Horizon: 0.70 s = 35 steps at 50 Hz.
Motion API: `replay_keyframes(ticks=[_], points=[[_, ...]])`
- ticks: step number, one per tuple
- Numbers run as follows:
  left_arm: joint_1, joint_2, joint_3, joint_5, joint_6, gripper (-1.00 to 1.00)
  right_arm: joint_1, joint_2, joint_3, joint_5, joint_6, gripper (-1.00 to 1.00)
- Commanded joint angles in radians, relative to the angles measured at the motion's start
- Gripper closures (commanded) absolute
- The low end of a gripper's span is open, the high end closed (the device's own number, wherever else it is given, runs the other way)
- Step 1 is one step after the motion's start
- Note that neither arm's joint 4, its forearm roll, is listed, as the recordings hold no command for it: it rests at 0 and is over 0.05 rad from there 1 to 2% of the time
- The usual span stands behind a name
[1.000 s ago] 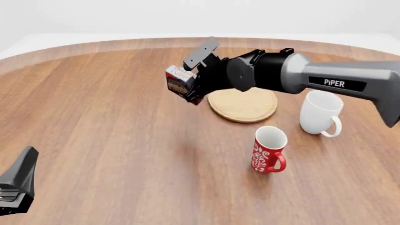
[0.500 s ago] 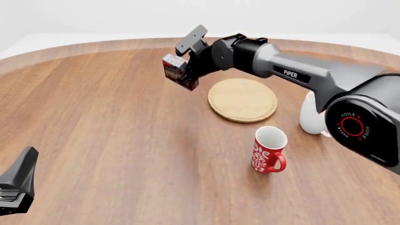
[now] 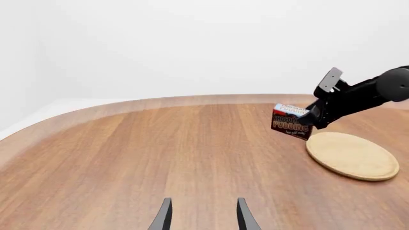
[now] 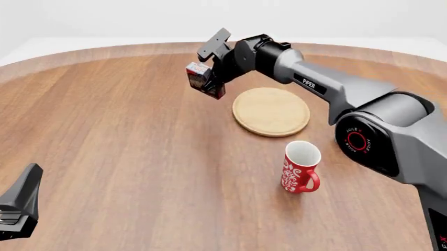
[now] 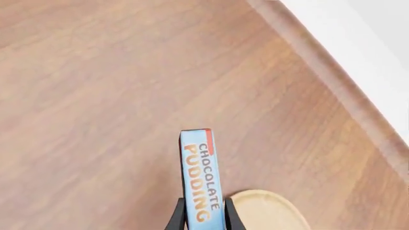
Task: Put the chocolate pudding to the left of the plate.
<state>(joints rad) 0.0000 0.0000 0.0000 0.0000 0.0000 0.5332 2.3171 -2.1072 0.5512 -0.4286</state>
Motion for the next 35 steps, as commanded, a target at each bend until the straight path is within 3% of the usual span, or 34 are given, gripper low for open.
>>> replay_keyframes(ticks=[1, 35], points=[[0.0, 0.0, 0.0, 0.0, 0.0, -1.0, -0.01, 0.044, -0.079, 0.059, -0.009, 1.0], [0.0, 0.0, 0.0, 0.0, 0.0, -1.0, 0.003, 0.079, -0.087, 0.112, -0.042, 1.0]])
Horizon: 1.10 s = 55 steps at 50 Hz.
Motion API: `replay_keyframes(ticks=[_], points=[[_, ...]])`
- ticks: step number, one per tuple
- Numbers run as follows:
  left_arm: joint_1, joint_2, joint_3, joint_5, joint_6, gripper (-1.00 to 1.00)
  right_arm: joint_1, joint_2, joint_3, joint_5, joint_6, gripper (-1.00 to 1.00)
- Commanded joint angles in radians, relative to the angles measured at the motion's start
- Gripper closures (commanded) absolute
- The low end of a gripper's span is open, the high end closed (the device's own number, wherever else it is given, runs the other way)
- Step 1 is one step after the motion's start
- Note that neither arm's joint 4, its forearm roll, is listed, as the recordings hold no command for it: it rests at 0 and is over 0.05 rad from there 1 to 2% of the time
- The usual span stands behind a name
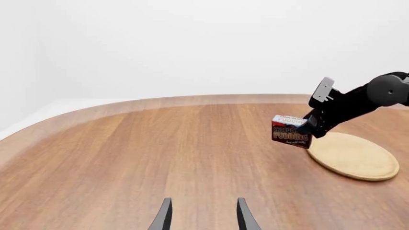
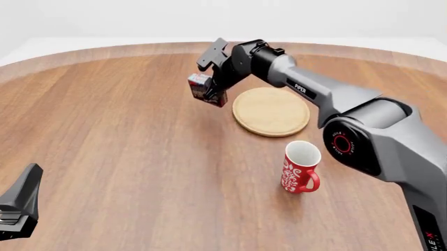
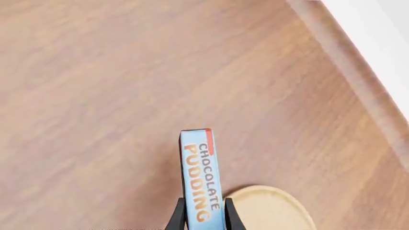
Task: Put the chocolate pudding to the left of the plate.
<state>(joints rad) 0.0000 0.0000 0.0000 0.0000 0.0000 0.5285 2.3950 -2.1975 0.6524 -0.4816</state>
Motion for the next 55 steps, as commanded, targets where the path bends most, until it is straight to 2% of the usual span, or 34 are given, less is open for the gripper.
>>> replay_keyframes(ticks=[1, 55], points=[[0.0, 0.0, 0.0, 0.0, 0.0, -1.0, 0.008, 0.002, 0.002, 0.012, 0.012, 1.0], [0.0, 0.0, 0.0, 0.0, 0.0, -1.0, -0.005, 0.091, -0.125, 0.13, -0.009, 1.0]])
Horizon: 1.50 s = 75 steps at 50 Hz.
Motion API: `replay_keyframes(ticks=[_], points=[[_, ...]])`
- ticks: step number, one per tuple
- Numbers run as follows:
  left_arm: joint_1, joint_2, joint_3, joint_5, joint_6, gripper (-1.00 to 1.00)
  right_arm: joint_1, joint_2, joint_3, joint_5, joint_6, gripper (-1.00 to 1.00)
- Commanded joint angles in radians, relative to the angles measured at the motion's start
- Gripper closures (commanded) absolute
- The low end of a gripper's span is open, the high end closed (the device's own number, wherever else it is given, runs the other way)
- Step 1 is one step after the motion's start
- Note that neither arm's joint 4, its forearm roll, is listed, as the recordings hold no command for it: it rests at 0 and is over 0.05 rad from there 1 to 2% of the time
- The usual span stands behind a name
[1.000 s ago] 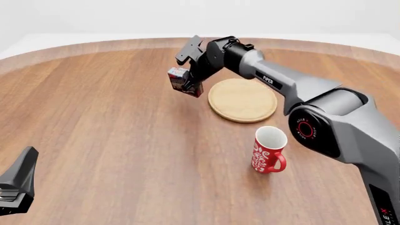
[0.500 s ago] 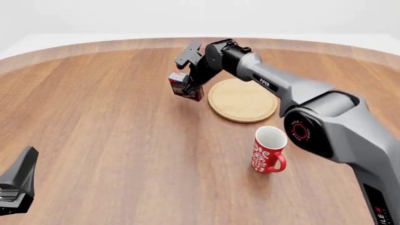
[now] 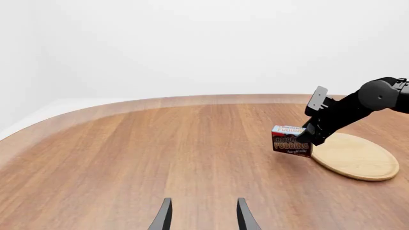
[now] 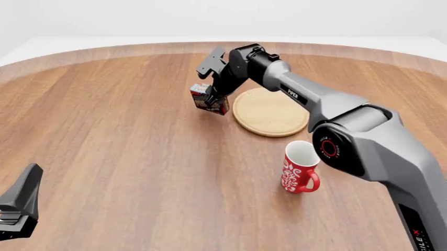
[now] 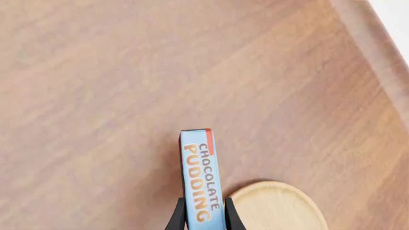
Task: Put the chocolate pudding to the left of the plate.
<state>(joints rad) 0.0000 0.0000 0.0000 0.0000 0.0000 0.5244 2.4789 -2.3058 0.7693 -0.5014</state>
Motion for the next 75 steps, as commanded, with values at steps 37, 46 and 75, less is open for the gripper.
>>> replay_keyframes(ticks=[37, 46, 75], points=[[0.0, 0.0, 0.0, 0.0, 0.0, -1.0, 0.013, -0.048, -0.081, 0.03, 0.034, -1.0], [0.0, 0.0, 0.0, 0.0, 0.0, -1.0, 0.013, -0.078, -0.022, 0.0, 0.042, -1.0], [0.0, 0.0, 0.0, 0.0, 0.0, -1.0, 0.059, -0.492, 0.539, -0.253, 0.145, -1.0]])
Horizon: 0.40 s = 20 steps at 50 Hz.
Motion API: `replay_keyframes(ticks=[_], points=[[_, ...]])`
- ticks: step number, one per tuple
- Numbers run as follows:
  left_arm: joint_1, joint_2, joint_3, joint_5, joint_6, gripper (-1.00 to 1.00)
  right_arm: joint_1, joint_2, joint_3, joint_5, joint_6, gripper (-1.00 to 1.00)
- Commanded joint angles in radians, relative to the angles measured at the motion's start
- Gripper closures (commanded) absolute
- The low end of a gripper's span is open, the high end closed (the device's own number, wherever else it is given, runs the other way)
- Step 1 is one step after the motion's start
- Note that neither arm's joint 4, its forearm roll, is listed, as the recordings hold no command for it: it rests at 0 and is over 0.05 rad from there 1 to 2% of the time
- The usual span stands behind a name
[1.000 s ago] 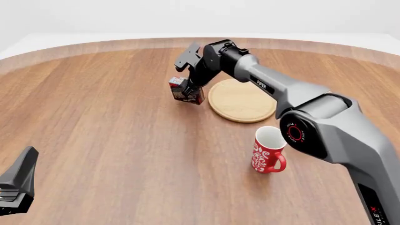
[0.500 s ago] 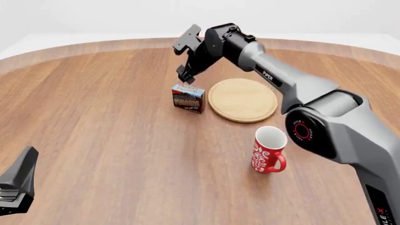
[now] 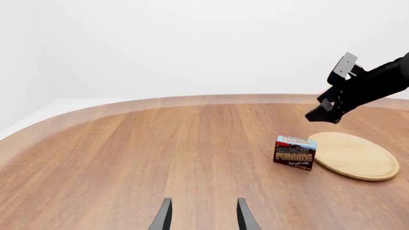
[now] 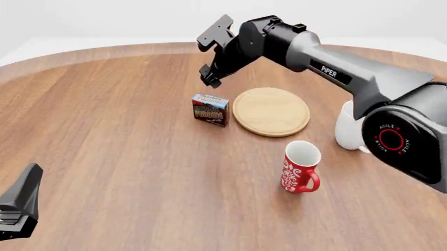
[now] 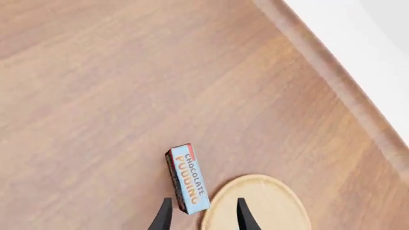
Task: Put the chocolate pudding to the left of the plate.
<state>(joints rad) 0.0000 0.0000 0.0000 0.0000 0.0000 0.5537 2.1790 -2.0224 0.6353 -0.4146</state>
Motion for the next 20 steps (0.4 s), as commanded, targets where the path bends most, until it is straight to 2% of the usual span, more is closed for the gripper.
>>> replay_keyframes(ticks=[1, 13, 20], points=[[0.0, 0.0, 0.0, 0.0, 0.0, -1.0, 0.036, -0.218, 0.288, -0.138, 0.073, -1.0], [0.0, 0.0, 0.0, 0.0, 0.0, -1.0, 0.107, -0.456, 0.609, -0.294, 0.183, -1.0], [0.0, 0.0, 0.0, 0.0, 0.0, -1.0, 0.133, -0.564, 0.739, -0.337, 0.198, -1.0]])
